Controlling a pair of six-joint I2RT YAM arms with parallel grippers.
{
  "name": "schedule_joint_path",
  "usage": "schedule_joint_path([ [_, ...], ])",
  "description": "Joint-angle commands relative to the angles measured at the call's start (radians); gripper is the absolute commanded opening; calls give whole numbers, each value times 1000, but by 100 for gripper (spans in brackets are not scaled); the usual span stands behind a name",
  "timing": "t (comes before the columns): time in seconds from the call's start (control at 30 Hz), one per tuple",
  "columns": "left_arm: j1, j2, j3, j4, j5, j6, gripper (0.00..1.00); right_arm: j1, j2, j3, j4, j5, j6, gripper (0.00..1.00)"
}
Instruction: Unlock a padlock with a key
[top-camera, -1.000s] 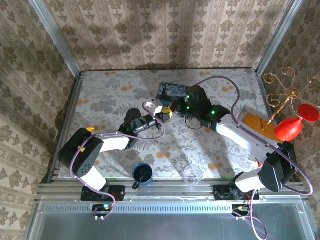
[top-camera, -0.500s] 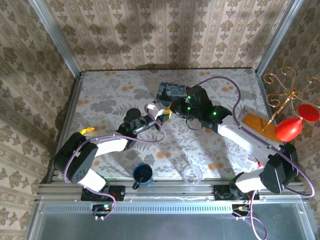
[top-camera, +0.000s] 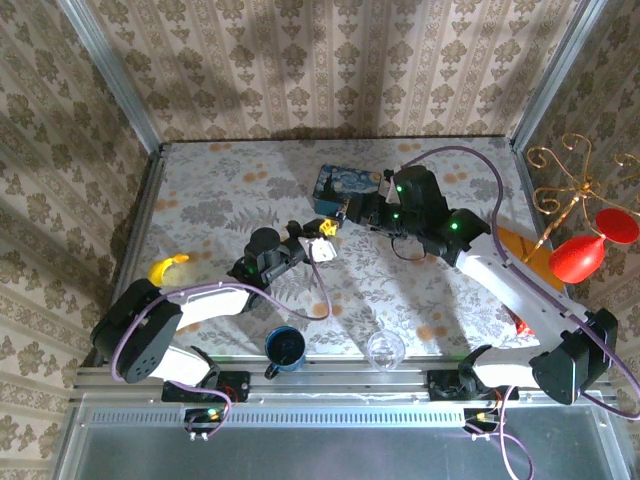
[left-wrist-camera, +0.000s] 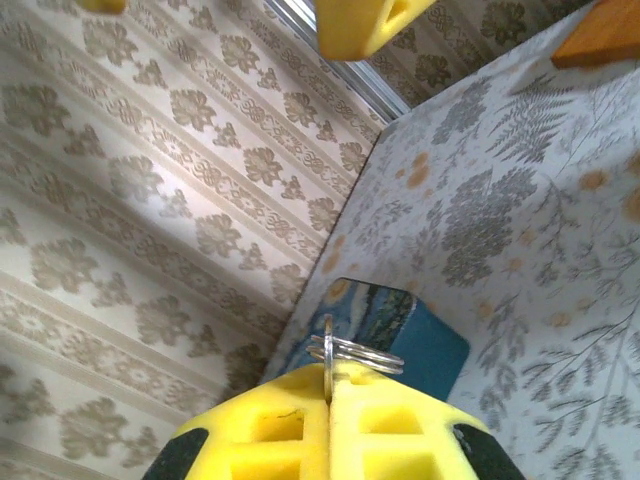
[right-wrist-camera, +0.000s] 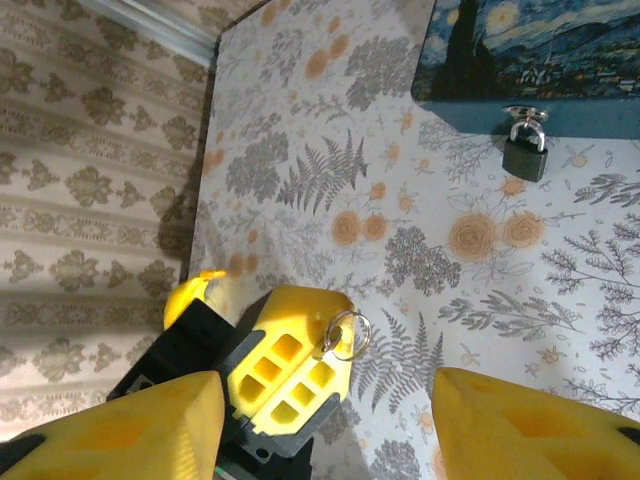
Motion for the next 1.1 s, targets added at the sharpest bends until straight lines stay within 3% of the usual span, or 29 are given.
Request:
schedule_joint_path([
  [0.0, -20, -26, 8, 82, -23, 186, 0, -5, -23, 7, -50, -110, -26, 50],
  [0.13, -43, 1, 18, 172, -64, 254, 0, -5, -46, -50, -9, -147, 36, 41],
  [0.37, -82, 75, 29, 321, -107, 399, 0, -5, -60, -103, 80, -177, 95, 37],
  [0.8, -81, 67, 43, 309, -101, 408, 0, -5, -45, -112, 165, -194, 124, 37],
  [1.07, -81, 71, 46, 308, -104, 402, 0, -5, -29, -85, 145, -183, 114, 28],
])
